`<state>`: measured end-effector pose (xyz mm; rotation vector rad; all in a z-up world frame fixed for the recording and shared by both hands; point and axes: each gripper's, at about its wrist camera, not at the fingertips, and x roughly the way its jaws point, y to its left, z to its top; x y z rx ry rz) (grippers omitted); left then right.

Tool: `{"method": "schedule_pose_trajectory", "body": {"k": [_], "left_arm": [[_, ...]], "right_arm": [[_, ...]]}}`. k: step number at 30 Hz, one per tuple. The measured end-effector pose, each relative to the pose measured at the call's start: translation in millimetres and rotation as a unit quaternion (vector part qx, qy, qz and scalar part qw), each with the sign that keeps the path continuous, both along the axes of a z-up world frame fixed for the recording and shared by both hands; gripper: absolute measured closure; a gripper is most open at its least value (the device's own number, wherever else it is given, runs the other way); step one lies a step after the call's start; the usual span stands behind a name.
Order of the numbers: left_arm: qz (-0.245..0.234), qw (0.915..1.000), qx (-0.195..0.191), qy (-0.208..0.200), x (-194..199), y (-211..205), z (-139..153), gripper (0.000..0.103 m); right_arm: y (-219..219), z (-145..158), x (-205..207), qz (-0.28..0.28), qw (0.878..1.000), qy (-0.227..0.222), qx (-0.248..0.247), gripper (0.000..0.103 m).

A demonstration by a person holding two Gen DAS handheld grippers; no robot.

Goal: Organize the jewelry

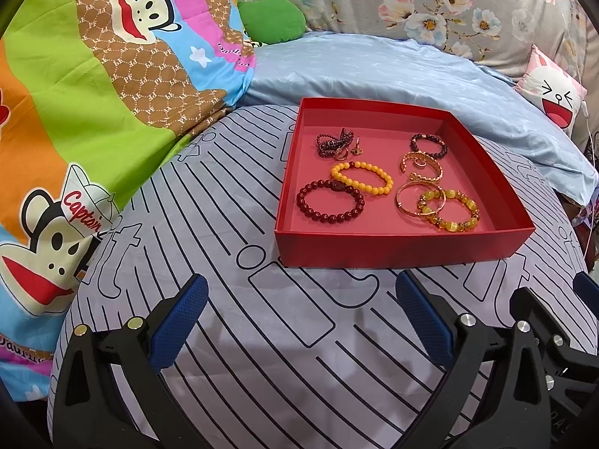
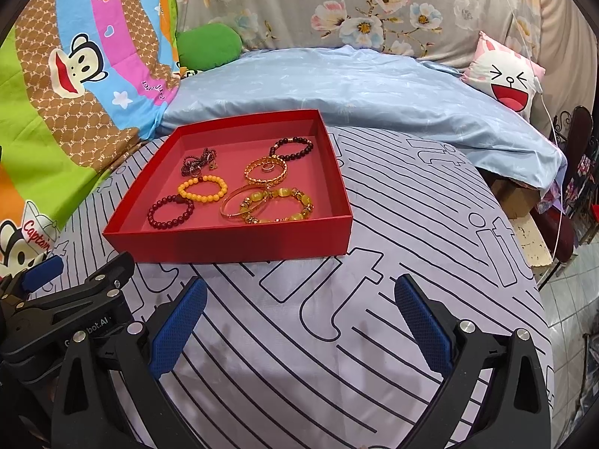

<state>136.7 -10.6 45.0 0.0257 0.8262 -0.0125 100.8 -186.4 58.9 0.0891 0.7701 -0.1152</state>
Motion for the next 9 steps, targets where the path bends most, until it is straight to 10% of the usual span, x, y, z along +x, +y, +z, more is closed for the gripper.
{"method": "schedule_pose_trajectory", "body": {"k": [9], "left_arm": [[0.003,1.0000,-0.001,-0.002,-1.6,1.0,1.0,0.007]], "right_arm": [[-0.6,-0.5,-0.2,0.000,1.000,0.000,0.000,0.006]]}}
